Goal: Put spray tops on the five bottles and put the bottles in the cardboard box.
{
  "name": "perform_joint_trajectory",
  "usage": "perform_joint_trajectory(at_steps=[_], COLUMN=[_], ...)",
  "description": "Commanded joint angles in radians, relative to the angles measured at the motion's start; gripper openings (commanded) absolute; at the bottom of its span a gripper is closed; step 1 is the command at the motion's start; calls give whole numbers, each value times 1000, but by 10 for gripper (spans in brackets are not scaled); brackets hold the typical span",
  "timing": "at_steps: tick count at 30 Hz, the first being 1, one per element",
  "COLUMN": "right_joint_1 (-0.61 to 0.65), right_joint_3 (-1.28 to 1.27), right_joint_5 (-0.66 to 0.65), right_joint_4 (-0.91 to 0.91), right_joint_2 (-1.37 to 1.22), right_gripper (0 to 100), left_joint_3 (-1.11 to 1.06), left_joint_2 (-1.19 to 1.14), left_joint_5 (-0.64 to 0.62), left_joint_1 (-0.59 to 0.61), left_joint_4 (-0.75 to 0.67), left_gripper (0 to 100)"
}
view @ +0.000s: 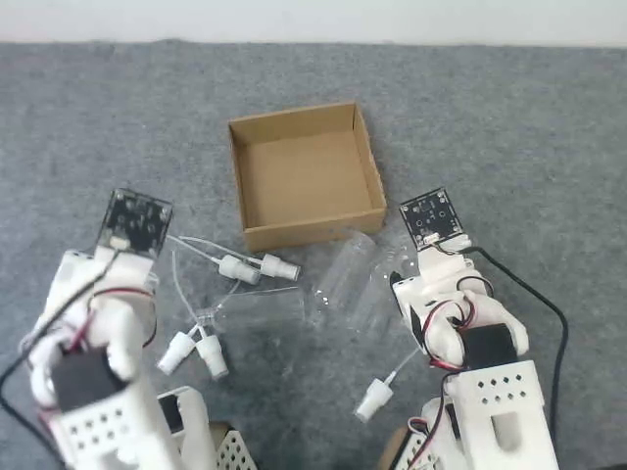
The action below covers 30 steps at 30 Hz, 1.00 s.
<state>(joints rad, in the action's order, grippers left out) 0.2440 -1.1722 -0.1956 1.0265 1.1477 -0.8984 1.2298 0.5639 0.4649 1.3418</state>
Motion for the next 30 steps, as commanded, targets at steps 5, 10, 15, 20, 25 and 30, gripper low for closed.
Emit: perform_joint_trajectory(at_steps=[5, 10, 15, 20, 25, 30], right_joint_1=[1, -7, -54, -56, -56, -56], right_joint_3=[17, 17, 17, 17, 17, 17], right_joint_5=[3, 3, 3, 5, 5, 6], right_joint_4=[-18, -18, -25, -25, -25, -25], right_joint_2=[24, 24, 24, 22, 22, 22], right_gripper=[37, 37, 37, 37, 37, 37], left_joint_3=[65, 65, 67, 119, 199, 248], left_joint_2=[-210, -292, -399, -508, -654, -810], left_joint_5=[3, 3, 23, 68, 126, 218], left_joint_1=[5, 5, -54, -175, -261, -318], left_joint_4=[84, 32, -78, -66, -66, -69], left_gripper=[119, 122, 123, 123, 121, 119])
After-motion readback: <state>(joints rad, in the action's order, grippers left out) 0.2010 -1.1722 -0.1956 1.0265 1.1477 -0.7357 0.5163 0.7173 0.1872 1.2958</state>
